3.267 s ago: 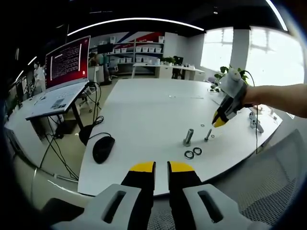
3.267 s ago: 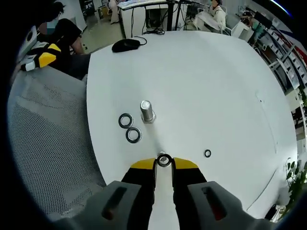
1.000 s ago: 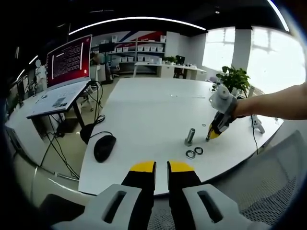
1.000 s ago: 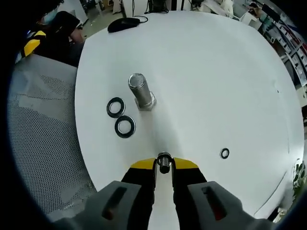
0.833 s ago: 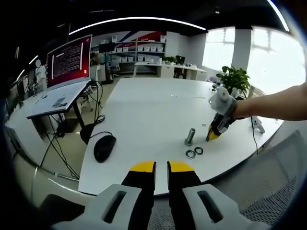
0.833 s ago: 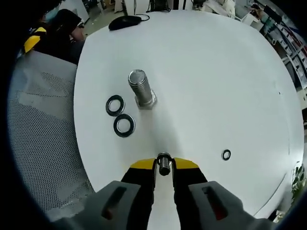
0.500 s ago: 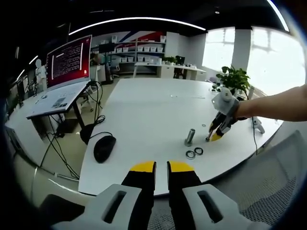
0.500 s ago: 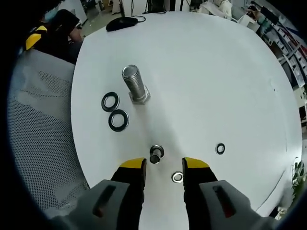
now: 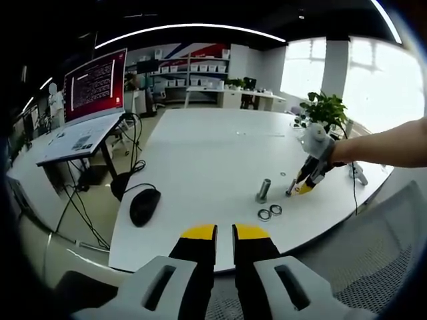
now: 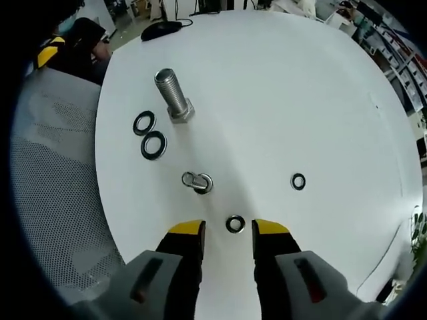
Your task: Place the washer onto the threaded stud by aligning its center hole with the stud, sliding it down to the base, and recovering from edge contact or off-axis alignment until the washer reaches the visible bottom stop.
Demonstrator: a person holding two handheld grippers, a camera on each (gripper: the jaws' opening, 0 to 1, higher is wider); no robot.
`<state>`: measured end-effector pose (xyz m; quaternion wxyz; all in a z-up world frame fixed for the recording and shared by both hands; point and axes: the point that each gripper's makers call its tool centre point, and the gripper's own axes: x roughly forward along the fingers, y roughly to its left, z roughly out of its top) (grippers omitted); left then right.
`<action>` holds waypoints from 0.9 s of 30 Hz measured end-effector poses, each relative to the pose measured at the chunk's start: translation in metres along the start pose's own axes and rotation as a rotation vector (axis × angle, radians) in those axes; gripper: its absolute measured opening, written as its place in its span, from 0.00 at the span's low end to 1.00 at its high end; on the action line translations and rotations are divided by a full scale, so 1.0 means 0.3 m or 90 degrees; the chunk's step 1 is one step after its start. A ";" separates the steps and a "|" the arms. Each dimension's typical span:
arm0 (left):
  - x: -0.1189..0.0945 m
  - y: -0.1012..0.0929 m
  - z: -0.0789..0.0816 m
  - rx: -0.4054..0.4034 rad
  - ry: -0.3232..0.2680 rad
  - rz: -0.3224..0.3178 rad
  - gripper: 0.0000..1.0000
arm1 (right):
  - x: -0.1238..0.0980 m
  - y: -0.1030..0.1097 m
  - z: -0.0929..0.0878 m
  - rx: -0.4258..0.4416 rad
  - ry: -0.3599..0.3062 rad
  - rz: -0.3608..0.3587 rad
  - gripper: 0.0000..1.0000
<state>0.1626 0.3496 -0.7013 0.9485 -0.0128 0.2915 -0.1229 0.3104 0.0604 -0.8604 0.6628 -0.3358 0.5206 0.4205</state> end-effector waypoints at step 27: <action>0.004 0.010 -0.002 0.000 0.007 0.002 0.06 | 0.016 -0.008 -0.022 -0.033 0.052 0.010 0.21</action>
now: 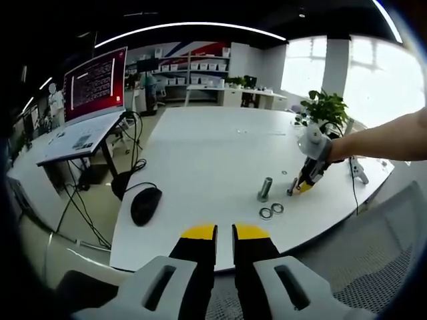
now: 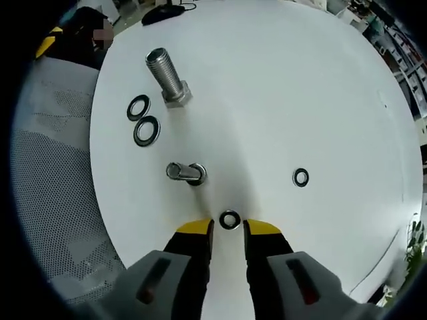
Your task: Place the washer onto the threaded stud by aligning its center hole with the stud, sliding it down to the base, and recovering from edge contact or off-axis alignment until the washer reaches the visible bottom stop.
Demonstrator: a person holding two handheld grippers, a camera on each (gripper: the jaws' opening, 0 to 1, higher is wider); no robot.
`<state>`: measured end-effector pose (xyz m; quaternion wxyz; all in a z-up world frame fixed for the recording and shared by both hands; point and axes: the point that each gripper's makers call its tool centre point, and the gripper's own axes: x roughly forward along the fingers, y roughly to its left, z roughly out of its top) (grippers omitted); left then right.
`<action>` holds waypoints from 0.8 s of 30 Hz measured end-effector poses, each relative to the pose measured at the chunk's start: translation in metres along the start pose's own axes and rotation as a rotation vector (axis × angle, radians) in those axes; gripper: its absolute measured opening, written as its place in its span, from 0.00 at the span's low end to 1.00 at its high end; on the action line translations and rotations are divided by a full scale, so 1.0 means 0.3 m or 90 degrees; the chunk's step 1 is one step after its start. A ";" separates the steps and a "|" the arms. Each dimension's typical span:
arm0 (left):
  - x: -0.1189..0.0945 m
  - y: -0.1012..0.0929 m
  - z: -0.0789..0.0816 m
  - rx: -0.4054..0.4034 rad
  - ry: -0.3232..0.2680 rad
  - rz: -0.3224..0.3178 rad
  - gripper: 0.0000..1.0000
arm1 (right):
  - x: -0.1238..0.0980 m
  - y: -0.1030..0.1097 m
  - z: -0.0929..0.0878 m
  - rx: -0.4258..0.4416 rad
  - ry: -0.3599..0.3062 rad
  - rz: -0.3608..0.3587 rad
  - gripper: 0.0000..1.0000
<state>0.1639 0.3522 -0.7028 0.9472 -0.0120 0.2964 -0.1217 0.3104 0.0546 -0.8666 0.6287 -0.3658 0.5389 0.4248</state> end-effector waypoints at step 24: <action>-0.001 -0.001 0.002 0.002 -0.003 -0.001 0.06 | 0.008 -0.002 0.001 0.020 0.000 -0.038 0.15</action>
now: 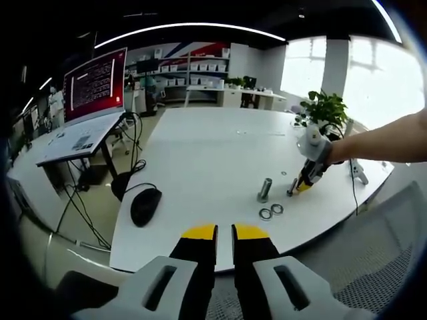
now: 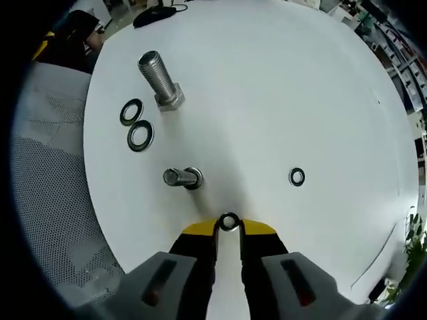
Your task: Place the washer onto the threaded stud by aligning its center hole with the stud, sliding it down to the base, and recovering from edge contact or off-axis alignment until the washer reaches the visible bottom stop.
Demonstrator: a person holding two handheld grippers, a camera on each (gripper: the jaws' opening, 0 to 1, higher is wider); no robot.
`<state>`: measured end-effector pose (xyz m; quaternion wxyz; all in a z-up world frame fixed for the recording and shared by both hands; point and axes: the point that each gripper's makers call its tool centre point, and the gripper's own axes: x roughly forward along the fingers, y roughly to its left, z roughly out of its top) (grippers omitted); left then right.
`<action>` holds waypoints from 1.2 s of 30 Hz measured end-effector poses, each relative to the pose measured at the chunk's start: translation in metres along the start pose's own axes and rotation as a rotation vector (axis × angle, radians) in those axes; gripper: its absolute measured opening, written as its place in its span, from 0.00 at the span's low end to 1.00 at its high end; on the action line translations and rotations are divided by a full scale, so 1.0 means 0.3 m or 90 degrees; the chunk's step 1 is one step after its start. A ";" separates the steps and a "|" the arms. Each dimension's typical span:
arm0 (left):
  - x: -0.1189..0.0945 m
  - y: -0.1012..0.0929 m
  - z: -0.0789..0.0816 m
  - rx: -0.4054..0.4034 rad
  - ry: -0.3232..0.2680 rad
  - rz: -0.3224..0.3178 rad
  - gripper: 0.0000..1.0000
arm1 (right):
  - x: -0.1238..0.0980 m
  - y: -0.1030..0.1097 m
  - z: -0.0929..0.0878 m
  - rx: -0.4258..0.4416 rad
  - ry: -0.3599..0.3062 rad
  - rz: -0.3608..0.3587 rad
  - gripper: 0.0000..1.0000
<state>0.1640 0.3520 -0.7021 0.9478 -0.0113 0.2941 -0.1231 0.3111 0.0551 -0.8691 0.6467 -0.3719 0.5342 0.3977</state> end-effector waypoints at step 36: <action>-0.001 -0.004 0.008 0.001 -0.011 -0.006 0.06 | -0.166 0.031 0.066 0.038 -0.046 0.064 0.14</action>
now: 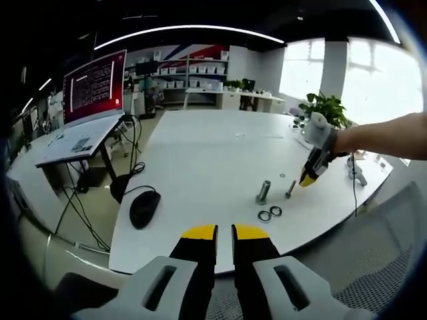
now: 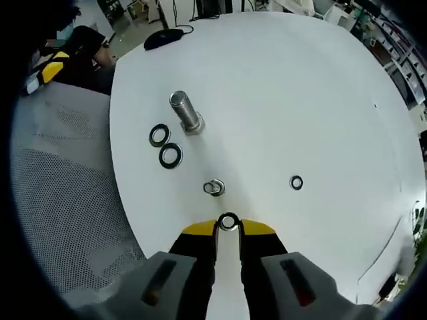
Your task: Place the washer onto the threaded stud by aligning its center hole with the stud, sliding it down to the base, and recovering from edge contact or off-axis alignment until the washer reaches the visible bottom stop.
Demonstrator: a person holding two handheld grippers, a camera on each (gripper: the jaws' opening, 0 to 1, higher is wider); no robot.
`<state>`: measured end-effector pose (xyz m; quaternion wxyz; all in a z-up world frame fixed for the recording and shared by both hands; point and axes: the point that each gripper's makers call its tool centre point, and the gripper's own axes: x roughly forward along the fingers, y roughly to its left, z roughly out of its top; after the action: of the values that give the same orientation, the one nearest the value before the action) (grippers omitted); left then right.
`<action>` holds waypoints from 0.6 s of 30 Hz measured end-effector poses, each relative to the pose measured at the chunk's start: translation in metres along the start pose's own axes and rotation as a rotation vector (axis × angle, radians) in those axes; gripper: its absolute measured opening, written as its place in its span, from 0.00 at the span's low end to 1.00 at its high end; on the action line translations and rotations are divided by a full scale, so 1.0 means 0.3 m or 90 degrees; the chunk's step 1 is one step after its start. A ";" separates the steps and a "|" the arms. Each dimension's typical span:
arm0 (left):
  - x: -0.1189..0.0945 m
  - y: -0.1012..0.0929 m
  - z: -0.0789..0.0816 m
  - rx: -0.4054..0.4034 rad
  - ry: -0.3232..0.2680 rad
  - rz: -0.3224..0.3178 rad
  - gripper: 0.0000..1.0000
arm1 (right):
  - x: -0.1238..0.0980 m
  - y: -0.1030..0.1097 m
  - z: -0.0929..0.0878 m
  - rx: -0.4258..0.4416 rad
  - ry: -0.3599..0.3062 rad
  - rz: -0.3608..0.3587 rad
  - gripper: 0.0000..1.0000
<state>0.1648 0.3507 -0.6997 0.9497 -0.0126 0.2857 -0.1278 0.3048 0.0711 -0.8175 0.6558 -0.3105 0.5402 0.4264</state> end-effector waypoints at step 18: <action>-0.001 -0.002 -0.001 0.000 0.001 -0.002 0.06 | -0.044 0.062 0.098 -0.048 -0.017 0.001 0.14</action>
<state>0.1642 0.3503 -0.6997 0.9492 -0.0130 0.2865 -0.1294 0.3005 0.1020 -0.7971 0.6506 -0.3289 0.5150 0.4510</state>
